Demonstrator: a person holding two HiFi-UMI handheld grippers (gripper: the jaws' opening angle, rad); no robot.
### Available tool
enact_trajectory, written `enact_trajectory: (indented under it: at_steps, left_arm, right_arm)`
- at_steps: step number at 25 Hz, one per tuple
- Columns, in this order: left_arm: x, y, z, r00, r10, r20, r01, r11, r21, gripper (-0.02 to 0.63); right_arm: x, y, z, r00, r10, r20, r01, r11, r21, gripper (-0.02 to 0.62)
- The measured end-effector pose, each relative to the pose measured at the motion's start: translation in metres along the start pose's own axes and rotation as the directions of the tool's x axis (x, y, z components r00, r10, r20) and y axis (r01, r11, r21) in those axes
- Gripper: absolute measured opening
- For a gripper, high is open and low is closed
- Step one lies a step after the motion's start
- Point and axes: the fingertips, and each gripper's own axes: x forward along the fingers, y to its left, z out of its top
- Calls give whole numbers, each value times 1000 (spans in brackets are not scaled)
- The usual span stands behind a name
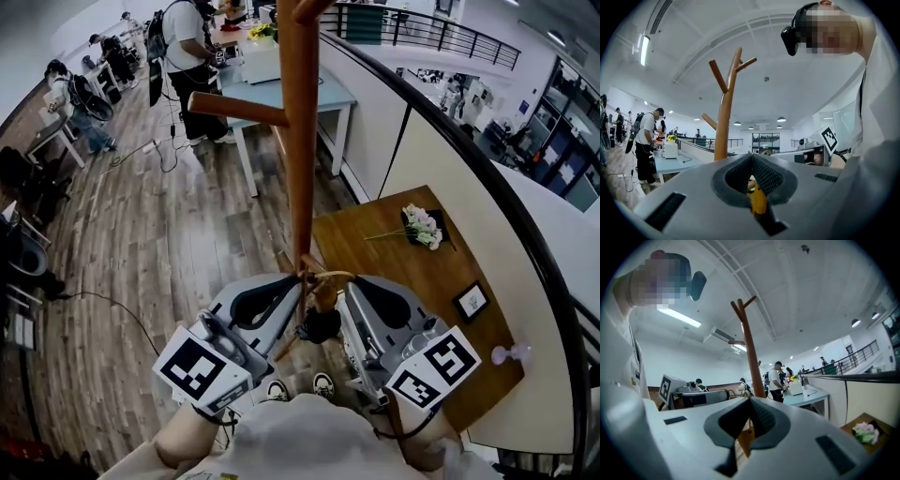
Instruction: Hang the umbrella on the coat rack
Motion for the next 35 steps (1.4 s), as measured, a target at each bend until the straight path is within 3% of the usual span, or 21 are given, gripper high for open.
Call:
enact_trajectory:
  at_steps: [16,35]
  left_arm:
    - [25,17,-50,995,-34,-94,29,998,-58,6]
    - [25,43,-131,970,44,-240,-82,985,-151,6]
  right_arm:
    - [21,-40,-46,994,-83,-75,89,994,70,8]
    - [60,-69,-128,970,-44,-240,79,987,142,8]
